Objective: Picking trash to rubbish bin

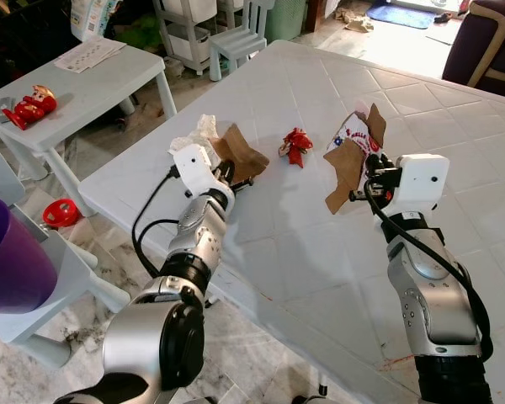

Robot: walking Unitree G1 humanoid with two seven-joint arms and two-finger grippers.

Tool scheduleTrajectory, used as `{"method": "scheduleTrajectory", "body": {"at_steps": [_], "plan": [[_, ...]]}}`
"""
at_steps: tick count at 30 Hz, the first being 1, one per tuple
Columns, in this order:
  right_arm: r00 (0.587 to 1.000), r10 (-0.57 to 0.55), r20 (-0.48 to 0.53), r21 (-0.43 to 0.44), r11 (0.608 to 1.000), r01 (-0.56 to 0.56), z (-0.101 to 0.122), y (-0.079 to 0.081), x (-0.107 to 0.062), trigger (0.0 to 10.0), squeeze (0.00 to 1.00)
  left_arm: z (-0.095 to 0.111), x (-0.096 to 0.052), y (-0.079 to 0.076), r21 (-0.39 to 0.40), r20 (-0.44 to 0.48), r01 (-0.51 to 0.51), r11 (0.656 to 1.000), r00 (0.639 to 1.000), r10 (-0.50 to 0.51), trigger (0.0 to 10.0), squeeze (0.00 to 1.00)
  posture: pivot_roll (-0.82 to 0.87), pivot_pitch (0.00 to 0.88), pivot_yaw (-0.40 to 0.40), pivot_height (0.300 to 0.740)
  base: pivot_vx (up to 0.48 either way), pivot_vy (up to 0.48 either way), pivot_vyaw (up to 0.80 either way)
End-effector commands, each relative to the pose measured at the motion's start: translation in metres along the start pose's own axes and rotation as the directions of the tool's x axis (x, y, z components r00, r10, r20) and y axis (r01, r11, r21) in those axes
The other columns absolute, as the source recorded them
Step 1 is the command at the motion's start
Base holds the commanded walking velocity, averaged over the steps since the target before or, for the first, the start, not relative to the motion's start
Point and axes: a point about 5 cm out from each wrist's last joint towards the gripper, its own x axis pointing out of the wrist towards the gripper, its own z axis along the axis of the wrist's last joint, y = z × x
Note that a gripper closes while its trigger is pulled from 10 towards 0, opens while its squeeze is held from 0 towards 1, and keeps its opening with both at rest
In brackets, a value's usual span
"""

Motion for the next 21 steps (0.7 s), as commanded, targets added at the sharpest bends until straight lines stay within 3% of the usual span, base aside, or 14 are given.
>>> {"method": "scheduleTrajectory", "body": {"at_steps": [1,5,8,12,14,19,21], "plan": [[1.000,0.001,0.023,0.009,1.000,-0.001,0.005,0.001,0.003,0.0,0.00,0.005,-0.002,-0.002,0.069,0.042,0.033,0.997,0.998,-0.036,0.0,0.00,-0.10,0.107,0.046,0.740,0.000,0.000,0.00],[1.000,0.001,0.023,0.012,1.000,-0.001,0.004,0.001,0.005,0.0,0.00,0.006,-0.008,0.003,0.107,0.079,0.052,0.993,0.995,-0.060,0.0,0.00,-0.09,0.100,0.043,0.740,0.000,0.000,0.00],[1.000,0.005,0.027,0.017,1.000,-0.006,0.004,0.003,0.007,0.0,0.00,0.009,-0.013,0.009,0.177,0.118,0.049,0.983,0.991,-0.070,0.0,0.00,-0.08,0.093,0.041,0.740,0.000,0.000,0.00],[0.999,0.012,0.031,0.026,1.000,-0.012,0.004,0.006,0.010,0.0,0.00,0.025,-0.022,0.012,0.252,0.219,0.044,0.967,0.970,-0.101,0.0,0.00,-0.06,0.084,0.037,0.740,0.000,0.000,0.00],[0.999,0.017,0.031,0.029,0.999,-0.018,0.003,0.007,0.011,0.0,0.00,0.033,-0.027,0.019,0.307,0.263,0.009,0.952,0.960,-0.094,0.0,0.00,-0.05,0.079,0.035,0.740,0.000,0.000,0.00],[0.999,0.017,0.034,0.036,0.999,-0.018,0.002,0.008,0.012,0.0,0.00,0.037,-0.040,0.035,0.357,0.290,-0.075,0.931,0.956,-0.034,0.0,0.00,-0.04,0.076,0.034,0.740,0.000,0.000,0.00],[0.999,0.015,0.038,0.045,0.999,-0.017,0.002,0.008,0.013,0.0,0.00,0.037,-0.052,0.045,0.397,0.310,-0.127,0.909,0.951,-0.002,0.0,0.00,-0.03,0.075,0.032,0.740,0.000,0.000,0.00]]}}
